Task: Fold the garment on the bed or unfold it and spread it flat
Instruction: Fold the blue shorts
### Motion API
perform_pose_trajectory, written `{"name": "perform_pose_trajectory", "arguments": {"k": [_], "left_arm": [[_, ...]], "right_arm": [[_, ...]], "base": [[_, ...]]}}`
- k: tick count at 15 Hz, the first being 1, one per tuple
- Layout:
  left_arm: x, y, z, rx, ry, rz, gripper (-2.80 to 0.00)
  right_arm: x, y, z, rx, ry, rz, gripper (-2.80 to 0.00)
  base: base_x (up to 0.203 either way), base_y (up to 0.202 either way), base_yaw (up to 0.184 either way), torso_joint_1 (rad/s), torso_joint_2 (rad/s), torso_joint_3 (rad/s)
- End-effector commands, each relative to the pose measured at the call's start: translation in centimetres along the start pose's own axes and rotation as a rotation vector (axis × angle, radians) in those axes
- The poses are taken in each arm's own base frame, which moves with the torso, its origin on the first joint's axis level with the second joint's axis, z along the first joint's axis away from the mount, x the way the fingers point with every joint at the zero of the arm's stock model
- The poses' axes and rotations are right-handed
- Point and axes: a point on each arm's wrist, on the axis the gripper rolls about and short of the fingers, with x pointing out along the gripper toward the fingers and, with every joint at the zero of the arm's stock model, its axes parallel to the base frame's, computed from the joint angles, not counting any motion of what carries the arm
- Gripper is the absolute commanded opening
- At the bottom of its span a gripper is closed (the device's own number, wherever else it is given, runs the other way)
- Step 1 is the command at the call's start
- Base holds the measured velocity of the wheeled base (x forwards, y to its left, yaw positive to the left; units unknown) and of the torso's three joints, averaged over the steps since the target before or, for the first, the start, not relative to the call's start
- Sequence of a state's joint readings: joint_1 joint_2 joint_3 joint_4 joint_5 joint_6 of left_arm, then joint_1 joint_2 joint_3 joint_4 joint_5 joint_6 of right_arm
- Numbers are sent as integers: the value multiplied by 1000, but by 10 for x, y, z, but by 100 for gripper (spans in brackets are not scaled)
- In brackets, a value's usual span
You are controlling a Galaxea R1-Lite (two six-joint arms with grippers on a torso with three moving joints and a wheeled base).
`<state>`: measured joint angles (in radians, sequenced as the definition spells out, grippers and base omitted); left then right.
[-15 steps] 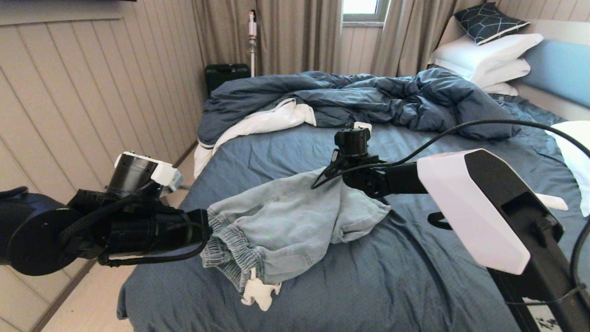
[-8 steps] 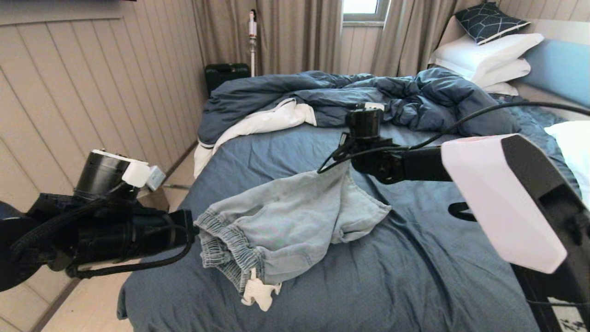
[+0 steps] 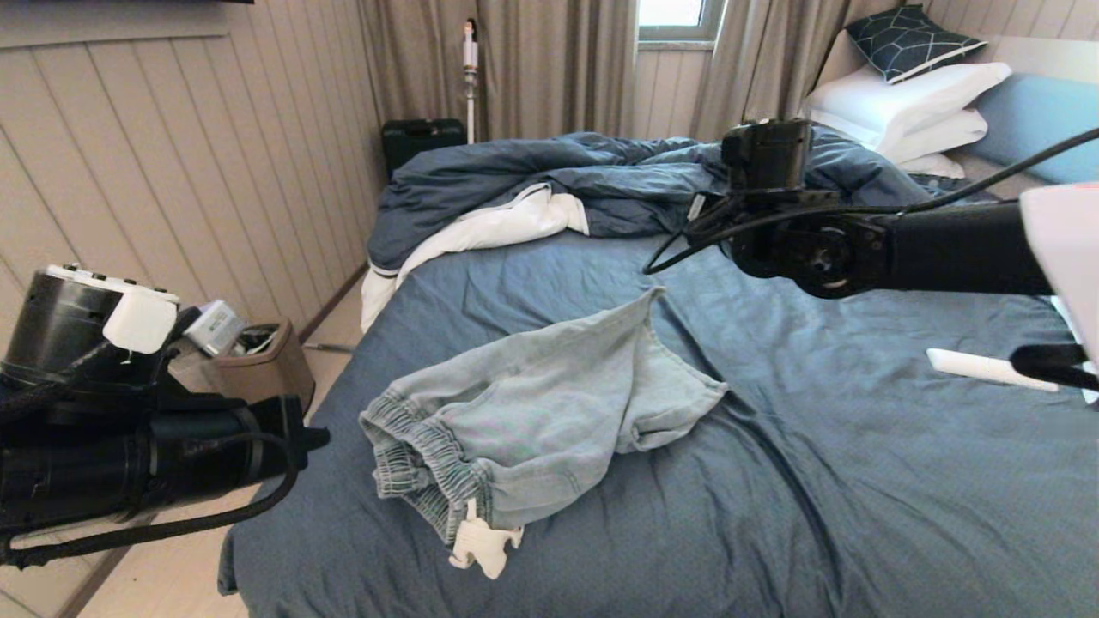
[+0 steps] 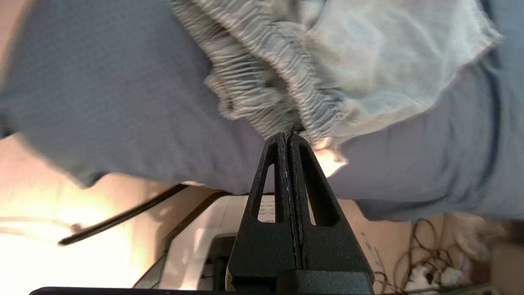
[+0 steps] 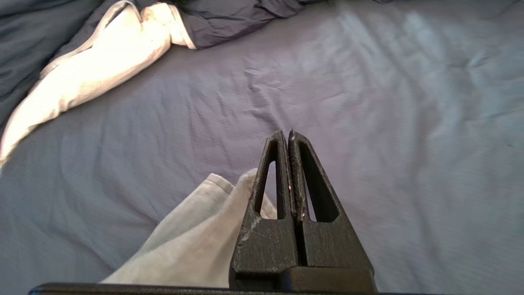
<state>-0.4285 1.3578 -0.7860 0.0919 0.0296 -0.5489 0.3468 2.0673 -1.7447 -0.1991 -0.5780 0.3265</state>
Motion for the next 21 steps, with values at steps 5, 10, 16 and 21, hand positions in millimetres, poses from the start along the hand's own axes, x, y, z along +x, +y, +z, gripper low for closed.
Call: {"name": "perform_pose_trajectory", "arguments": {"k": [5, 10, 16, 21], "left_arm": [[-57, 6, -1, -19, -127, 71, -280], [-60, 7, -2, -29, -127, 102, -280], [-57, 5, 1, -42, -126, 104, -280], [-54, 4, 3, -41, -119, 105, -280]], "right_arm": [[-85, -19, 31, -52, 197, 285, -280], [-78, -13, 26, -60, 206, 291, -280], [-69, -18, 22, -63, 234, 292, -280], [-65, -18, 15, -75, 295, 321, -280]], "base": [[0, 0, 0, 0, 0, 0], [0, 0, 0, 0, 0, 0], [0, 0, 0, 0, 0, 0], [0, 0, 0, 0, 0, 0]]}}
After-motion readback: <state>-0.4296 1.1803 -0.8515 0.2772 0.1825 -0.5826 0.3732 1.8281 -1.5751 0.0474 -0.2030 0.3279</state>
